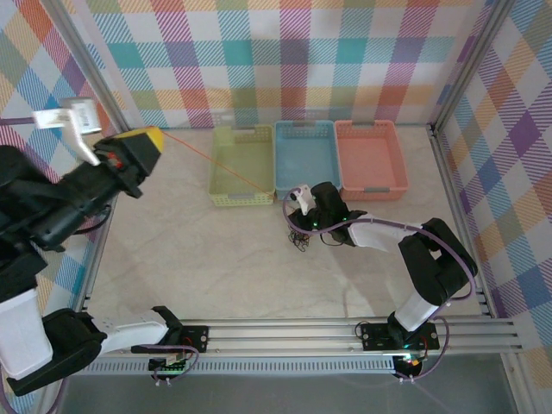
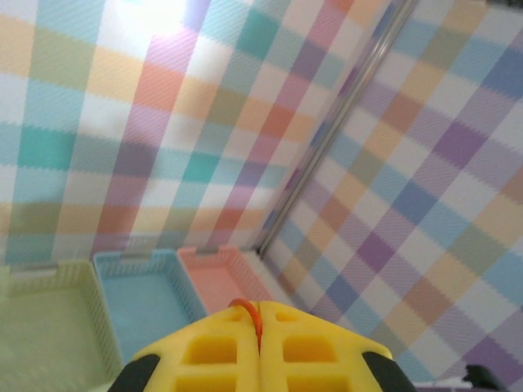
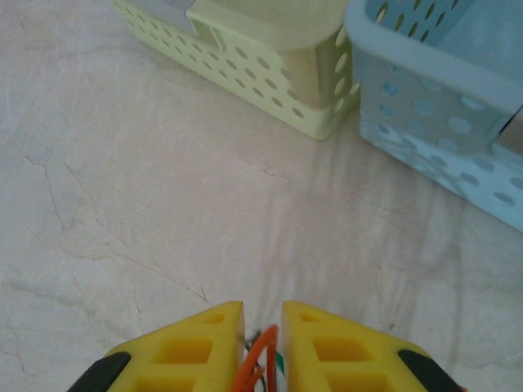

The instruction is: Untangle the cables

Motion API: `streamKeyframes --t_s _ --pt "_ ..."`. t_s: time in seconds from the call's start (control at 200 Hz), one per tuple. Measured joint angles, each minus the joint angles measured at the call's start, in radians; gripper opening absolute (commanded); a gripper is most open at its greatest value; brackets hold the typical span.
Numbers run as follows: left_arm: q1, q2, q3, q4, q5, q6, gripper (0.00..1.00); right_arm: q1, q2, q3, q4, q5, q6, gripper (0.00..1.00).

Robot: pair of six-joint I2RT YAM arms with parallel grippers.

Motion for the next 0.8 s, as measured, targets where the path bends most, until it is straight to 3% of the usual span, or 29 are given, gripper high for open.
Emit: streamKeyframes --t_s 0.105,0.435,0.8 --pt "0.0 -0.043 0.011 -0.001 -0.025 0.007 0.0 -0.005 0.005 0.016 -0.011 0.013 0.005 0.22" --pt "0.0 -0.177 -0.202 0.08 -0.066 0.018 0.0 -0.013 0.032 0.021 -0.055 0.037 0.012 0.21" --pt "0.0 -0.365 -0.882 0.125 -0.109 -0.081 0.0 -0.018 0.032 0.021 -0.063 0.043 0.018 0.11"
